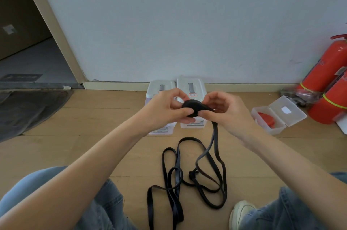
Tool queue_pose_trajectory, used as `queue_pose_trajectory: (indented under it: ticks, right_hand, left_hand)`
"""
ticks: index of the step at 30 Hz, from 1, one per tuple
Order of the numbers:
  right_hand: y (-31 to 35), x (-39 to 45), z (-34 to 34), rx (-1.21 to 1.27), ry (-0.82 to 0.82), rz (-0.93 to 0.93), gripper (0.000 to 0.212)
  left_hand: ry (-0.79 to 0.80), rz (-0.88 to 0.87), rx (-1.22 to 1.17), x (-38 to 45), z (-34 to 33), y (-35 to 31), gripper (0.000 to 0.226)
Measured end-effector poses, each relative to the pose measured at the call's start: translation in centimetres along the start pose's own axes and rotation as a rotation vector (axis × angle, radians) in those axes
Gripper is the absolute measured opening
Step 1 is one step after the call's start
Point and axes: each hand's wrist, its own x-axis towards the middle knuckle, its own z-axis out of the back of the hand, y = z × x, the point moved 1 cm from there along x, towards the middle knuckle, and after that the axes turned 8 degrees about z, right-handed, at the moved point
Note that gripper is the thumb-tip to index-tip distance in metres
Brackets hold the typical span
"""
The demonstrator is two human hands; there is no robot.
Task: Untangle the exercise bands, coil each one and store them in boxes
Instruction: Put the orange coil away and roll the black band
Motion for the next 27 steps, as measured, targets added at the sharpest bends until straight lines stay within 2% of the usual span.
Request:
queue_pose_trajectory:
  ticks: [4,7,11,13,15,19,22,27]
  right_hand:
    - [0.0,0.1,-0.5,-0.195,0.088,0.097,0.034]
    - [0.1,0.1,-0.9,-0.216,0.132,0.131,0.033]
    - [-0.4,0.4,-0.9,-0.084,0.196,-0.009,0.02]
    - [-0.7,0.3,-0.7,-0.091,0.279,-0.065,0.014]
    - [-0.8,0.2,-0.5,-0.033,0.291,-0.101,0.013]
    - [-0.9,0.0,-0.2,0.053,0.253,-0.13,0.02]
    - [-0.5,-0.1,-0.3,0.121,0.134,-0.085,0.025]
    - [0.3,-0.3,-1.2,0.165,0.055,-0.009,0.02]
  left_hand:
    - [-0.102,-0.062,0.36,0.2,0.3,0.1,0.016]
    - [-0.112,-0.114,0.393,0.1,-0.1,0.1,0.013]
    - [-0.124,-0.01,0.204,0.3,0.5,0.3,0.008]
    - [-0.117,0.023,0.161,0.4,0.5,0.5,0.005]
    - [-0.112,0.041,0.122,0.3,0.3,0.7,0.006]
    - [-0.117,0.112,-0.046,0.6,0.5,1.0,0.015]
    - [-0.095,0.172,-0.207,0.7,0.6,1.1,0.019]
    - [-0.082,0.211,-0.483,0.8,0.2,0.9,0.017]
